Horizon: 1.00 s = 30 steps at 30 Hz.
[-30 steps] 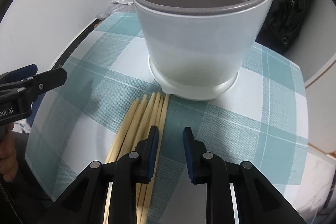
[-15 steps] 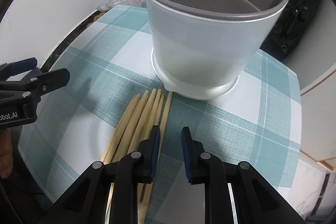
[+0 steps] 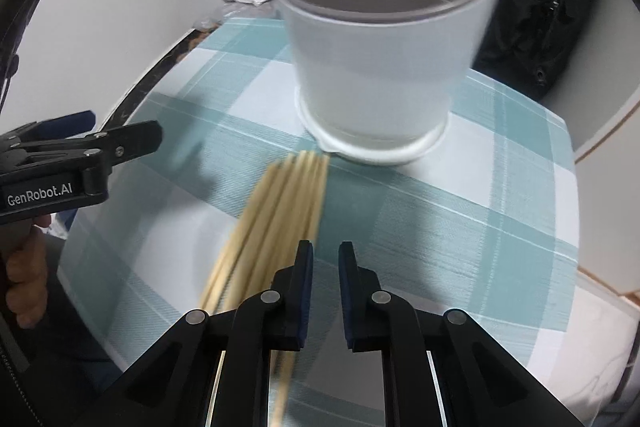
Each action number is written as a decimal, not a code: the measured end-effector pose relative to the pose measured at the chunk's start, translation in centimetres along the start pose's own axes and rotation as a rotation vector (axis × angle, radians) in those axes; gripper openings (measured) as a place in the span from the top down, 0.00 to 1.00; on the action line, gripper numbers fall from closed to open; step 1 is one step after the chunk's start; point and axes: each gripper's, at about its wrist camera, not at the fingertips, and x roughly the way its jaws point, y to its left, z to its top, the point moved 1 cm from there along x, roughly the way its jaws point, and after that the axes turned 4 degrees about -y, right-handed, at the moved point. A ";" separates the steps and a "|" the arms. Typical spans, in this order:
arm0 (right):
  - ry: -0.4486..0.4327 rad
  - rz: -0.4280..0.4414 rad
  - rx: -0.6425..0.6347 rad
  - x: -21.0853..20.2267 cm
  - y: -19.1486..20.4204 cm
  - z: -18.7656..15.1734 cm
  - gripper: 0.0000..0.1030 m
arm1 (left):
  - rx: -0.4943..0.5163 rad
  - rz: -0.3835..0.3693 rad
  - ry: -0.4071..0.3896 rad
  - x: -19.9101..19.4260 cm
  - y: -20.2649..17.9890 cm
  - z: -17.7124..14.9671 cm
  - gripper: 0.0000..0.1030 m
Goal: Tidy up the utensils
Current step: 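Lower the right gripper onto the wooden chopstick bundle and pinch one chopstick, then pinch another chopstick with the left gripper while the right gripper lifts its chopstick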
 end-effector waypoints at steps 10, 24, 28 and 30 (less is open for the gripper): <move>0.034 -0.061 -0.043 1.0 0.8 0.1 0.87 | 0.020 -0.010 -0.006 -0.2 0.0 -0.1 0.01; 0.032 -0.053 -0.002 2.2 0.8 1.6 0.96 | -0.013 -0.012 0.025 0.7 0.7 -0.3 0.01; 0.061 -0.015 0.050 1.2 -0.3 -0.7 0.95 | -0.015 -0.025 0.032 0.5 0.4 -0.6 0.01; 0.078 0.005 0.052 0.7 -0.6 -1.5 0.95 | -0.011 -0.033 0.027 0.2 0.1 -0.5 0.01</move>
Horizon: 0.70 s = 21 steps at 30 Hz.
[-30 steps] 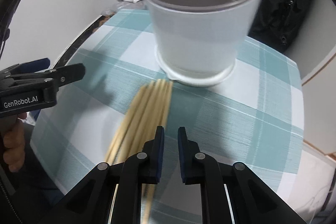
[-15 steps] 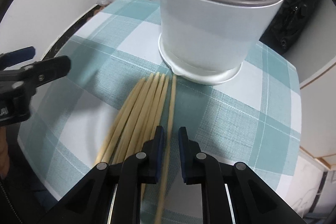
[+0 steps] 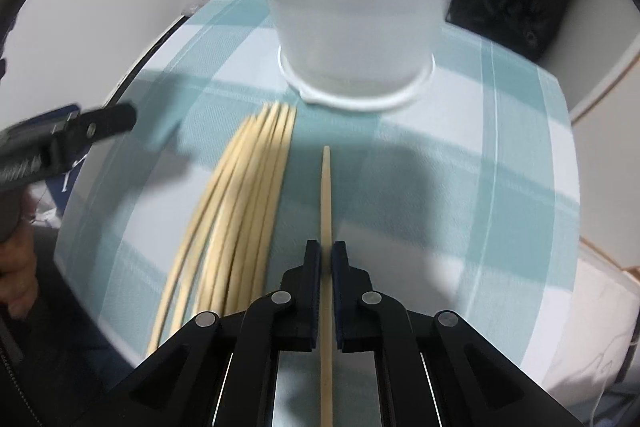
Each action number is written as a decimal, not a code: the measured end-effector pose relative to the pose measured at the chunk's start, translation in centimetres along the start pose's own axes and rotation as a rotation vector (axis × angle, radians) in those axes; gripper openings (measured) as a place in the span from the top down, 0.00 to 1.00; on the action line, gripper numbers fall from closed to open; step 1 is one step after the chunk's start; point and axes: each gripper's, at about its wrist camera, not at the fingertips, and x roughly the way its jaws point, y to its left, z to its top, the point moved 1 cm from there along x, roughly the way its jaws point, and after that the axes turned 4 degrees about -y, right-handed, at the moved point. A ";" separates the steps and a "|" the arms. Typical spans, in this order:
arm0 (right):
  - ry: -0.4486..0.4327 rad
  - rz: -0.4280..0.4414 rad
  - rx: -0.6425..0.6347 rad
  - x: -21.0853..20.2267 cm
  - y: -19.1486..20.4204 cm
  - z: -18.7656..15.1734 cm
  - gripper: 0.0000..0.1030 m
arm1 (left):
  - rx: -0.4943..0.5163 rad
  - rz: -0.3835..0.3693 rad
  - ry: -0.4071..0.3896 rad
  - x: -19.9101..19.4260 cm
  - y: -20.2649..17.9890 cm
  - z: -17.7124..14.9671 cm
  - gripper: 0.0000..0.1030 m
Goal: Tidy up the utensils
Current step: 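Pinch another chopstick with the left gripper while the right gripper lifts its chopstick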
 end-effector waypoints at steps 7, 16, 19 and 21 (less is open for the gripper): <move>-0.022 -0.025 -0.058 0.0 0.5 0.1 0.84 | 0.024 0.000 0.004 0.1 -0.3 -0.3 0.01; -0.078 -0.036 -0.057 1.0 1.0 2.0 0.76 | 0.030 -0.049 0.060 0.1 -0.2 -1.8 0.01; -0.081 -0.016 -0.034 0.9 0.5 2.1 0.96 | 0.096 -0.072 0.062 -0.1 -1.7 -2.4 0.01; -0.092 0.009 0.004 0.2 -0.1 1.8 0.96 | 0.136 -0.091 0.073 -0.1 -2.6 -2.8 0.01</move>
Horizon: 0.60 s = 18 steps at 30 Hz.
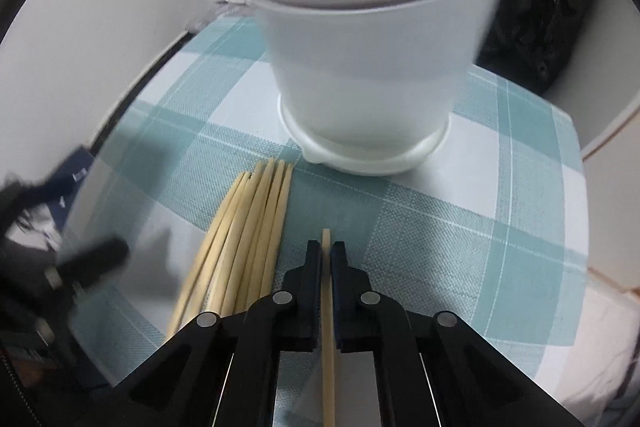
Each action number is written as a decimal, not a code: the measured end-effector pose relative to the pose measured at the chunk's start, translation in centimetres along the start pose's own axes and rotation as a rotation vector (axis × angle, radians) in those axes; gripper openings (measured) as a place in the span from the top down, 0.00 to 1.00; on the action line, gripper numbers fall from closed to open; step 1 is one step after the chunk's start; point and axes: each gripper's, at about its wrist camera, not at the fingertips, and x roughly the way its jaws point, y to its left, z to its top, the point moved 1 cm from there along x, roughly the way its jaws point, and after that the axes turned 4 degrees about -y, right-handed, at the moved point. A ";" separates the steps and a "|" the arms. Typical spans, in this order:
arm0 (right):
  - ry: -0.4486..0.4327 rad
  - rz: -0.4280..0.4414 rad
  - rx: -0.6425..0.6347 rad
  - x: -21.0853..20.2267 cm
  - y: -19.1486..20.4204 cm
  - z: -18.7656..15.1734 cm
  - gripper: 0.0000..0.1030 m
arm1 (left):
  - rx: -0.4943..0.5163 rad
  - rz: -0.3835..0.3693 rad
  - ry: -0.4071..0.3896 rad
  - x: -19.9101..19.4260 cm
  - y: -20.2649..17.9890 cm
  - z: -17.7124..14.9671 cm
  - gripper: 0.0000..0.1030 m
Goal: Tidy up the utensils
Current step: 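Pinch another chopstick with the left gripper while the right gripper lifts its chopstick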
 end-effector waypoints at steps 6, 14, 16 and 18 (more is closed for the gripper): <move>-0.135 0.060 0.141 -4.2 -2.7 -0.3 0.96 | 0.088 0.042 0.046 0.9 -1.9 -1.3 0.01; -0.256 0.153 0.300 -8.7 -6.2 -0.5 0.96 | 0.035 0.058 0.098 1.6 -0.3 -1.2 0.01; -0.276 0.165 0.318 -9.0 -6.8 0.3 0.96 | 0.032 0.070 0.094 1.7 -0.1 -0.9 0.01; -0.289 0.180 0.337 -9.9 -7.1 0.2 0.96 | 0.024 0.091 0.089 2.0 0.1 -0.4 0.02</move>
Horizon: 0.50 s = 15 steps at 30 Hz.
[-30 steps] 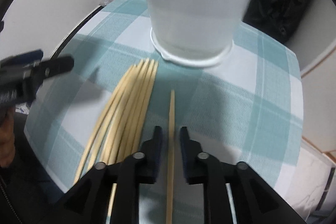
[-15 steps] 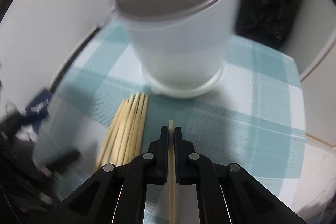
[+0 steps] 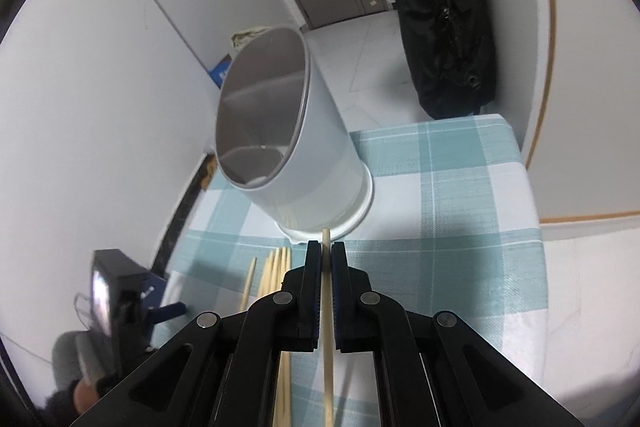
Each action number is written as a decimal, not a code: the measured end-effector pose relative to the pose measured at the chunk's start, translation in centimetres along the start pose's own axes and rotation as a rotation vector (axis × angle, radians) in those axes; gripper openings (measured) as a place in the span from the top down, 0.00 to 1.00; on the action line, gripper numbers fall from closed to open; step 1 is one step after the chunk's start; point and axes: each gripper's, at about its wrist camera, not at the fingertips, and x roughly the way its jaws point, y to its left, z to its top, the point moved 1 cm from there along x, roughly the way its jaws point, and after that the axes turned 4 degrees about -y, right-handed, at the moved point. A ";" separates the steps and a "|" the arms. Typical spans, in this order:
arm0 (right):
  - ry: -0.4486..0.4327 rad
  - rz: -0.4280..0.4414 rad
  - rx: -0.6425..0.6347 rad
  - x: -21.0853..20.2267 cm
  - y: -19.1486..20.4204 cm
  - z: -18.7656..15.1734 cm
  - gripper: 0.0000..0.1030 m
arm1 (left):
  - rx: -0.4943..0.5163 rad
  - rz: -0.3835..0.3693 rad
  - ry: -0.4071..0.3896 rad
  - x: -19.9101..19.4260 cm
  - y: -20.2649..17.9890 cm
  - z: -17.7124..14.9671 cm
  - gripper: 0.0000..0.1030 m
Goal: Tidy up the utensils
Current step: 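Pinch another chopstick with the left gripper while the right gripper lifts its chopstick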
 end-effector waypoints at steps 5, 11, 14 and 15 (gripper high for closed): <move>-0.037 0.010 0.018 0.1 -0.6 0.5 0.96 | 0.009 -0.017 -0.015 0.5 -0.8 1.8 0.25; -0.072 -0.018 0.023 -0.9 -1.6 0.9 0.96 | 0.019 -0.048 -0.016 1.0 -1.5 3.3 0.54; -0.073 -0.028 0.014 -1.2 -1.9 0.9 0.96 | 0.025 -0.055 -0.021 1.0 -1.6 3.6 0.81; -0.075 -0.025 0.014 -1.3 -2.1 0.9 0.96 | 0.017 -0.060 -0.025 0.9 -1.5 3.5 0.86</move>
